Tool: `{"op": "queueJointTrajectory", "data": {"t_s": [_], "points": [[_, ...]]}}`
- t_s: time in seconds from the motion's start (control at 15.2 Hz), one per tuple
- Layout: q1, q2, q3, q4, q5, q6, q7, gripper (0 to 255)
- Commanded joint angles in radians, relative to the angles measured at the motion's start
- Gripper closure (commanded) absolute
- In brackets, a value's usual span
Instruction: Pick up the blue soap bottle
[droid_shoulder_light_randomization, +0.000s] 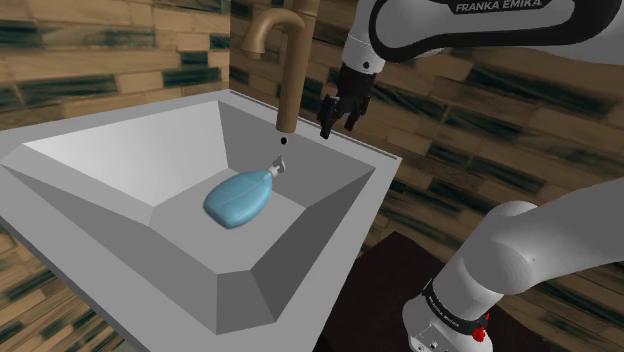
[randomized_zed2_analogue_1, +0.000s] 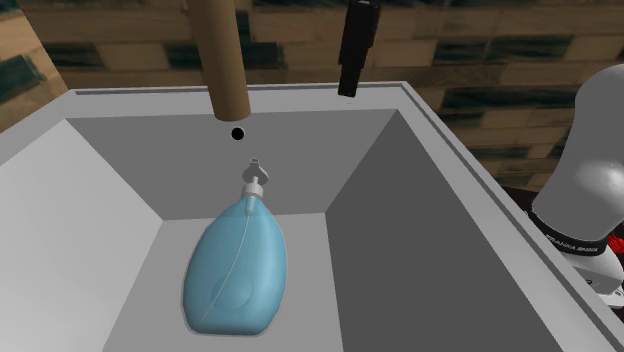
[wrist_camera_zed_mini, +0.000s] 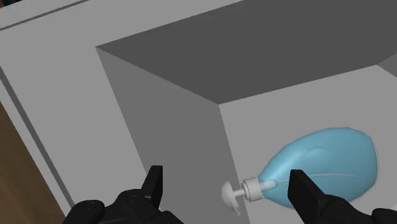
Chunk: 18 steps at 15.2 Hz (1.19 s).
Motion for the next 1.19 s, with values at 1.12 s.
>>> {"op": "queueJointTrajectory", "data": {"t_s": [1.12], "points": [[-0.064,0.571,0.181,0.204,-0.421,0.334,0.335,0]]}}
